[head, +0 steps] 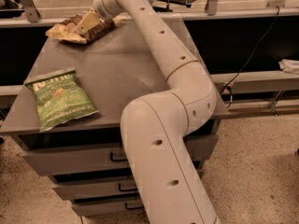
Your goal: Pick brown chip bag
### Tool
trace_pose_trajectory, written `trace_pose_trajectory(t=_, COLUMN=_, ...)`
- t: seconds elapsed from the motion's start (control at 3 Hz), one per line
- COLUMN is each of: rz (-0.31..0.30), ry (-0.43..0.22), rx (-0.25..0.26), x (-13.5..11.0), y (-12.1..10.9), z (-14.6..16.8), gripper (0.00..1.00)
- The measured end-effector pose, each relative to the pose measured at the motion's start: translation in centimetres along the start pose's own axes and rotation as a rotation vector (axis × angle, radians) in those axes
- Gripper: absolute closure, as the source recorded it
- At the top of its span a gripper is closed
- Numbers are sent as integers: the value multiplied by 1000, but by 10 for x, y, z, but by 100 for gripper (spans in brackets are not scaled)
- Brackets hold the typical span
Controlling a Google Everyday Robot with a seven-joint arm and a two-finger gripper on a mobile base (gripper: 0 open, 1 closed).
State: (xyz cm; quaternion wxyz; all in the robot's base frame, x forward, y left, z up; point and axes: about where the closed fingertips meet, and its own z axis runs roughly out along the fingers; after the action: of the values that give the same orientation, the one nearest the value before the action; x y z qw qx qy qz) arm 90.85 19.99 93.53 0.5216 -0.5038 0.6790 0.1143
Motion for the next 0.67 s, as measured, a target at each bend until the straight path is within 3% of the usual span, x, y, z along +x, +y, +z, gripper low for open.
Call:
trace_pose_trajectory(t=0.33, rz=23, ry=81, rx=47, x=0, y=3, z=9, gripper=0)
trace_pose_trajectory(t=0.67, rz=65, ry=109, rx=42, x=6, y=16, z=18, gripper=0)
